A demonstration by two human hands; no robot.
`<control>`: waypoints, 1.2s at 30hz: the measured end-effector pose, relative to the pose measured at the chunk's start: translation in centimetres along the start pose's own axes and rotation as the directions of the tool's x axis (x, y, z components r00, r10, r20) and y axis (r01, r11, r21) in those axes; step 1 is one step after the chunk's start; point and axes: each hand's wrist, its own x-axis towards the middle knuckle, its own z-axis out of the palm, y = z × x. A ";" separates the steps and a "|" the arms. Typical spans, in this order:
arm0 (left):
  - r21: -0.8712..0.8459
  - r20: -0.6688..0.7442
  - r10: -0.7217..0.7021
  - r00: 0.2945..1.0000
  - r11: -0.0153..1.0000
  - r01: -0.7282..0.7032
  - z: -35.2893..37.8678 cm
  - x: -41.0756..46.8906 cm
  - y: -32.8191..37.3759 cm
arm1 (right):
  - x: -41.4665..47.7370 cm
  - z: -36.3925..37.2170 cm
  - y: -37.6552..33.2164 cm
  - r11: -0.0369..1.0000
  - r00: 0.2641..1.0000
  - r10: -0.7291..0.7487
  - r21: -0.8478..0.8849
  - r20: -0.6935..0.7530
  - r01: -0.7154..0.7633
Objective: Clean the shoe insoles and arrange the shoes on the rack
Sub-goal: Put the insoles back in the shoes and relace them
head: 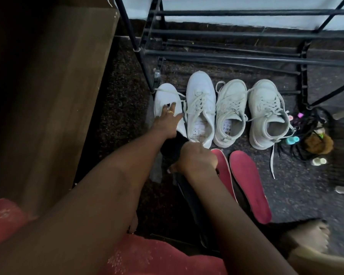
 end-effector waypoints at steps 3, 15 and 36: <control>0.029 -0.108 -0.007 0.994 1.000 0.010 0.2 0.1 -0.1 | 0.3 0.5 0.1 1.000 0.999 0.000 0.003 -0.043 0.000; 0.266 0.128 0.139 0.982 0.949 -0.169 -4.8 1.2 -0.3 | 0.7 1.9 -1.5 0.998 0.992 -0.054 0.025 -0.115 0.058; -0.116 0.029 0.104 0.994 0.988 -0.100 -3.0 0.2 -2.2 | 9.1 7.4 -3.8 1.000 0.943 -0.027 -0.023 -0.332 0.020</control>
